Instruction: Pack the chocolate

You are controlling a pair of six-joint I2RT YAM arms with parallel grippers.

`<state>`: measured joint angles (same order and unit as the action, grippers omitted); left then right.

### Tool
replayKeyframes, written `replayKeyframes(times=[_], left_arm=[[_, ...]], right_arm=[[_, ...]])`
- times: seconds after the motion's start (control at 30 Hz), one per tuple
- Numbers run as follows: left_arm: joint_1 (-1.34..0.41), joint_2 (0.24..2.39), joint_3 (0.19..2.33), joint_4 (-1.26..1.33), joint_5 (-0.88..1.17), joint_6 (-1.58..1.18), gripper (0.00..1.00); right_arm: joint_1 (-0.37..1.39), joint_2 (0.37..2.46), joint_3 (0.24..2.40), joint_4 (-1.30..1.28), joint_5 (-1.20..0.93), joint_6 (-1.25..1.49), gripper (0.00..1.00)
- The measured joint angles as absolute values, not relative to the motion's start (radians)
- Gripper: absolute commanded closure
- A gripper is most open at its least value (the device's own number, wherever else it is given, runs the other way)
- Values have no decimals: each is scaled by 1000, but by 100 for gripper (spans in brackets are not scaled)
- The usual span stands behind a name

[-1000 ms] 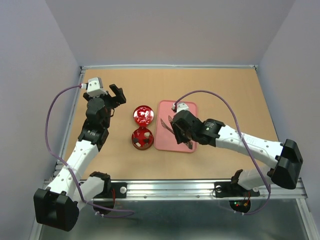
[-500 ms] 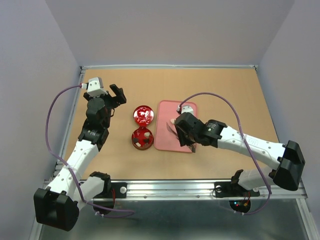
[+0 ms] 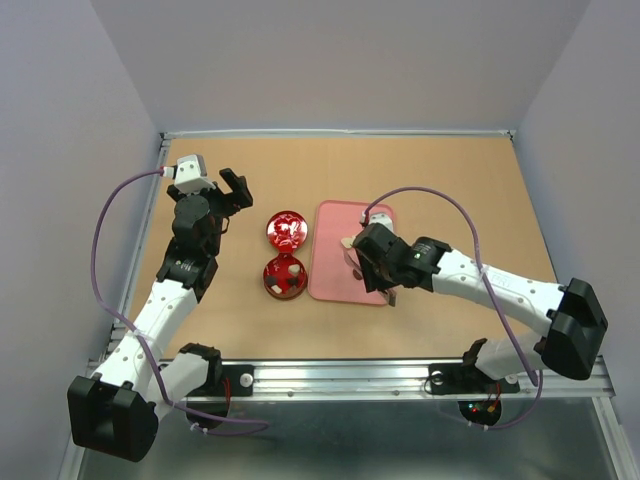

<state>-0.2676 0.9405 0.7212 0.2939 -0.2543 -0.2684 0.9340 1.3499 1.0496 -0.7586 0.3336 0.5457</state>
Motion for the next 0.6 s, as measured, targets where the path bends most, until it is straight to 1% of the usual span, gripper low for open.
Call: replayKeyframes(times=[0.6], left_arm=[[-268, 941, 721, 294, -255, -268, 1]], right_arm=[[886, 1439, 1050, -692, 306, 448, 53]])
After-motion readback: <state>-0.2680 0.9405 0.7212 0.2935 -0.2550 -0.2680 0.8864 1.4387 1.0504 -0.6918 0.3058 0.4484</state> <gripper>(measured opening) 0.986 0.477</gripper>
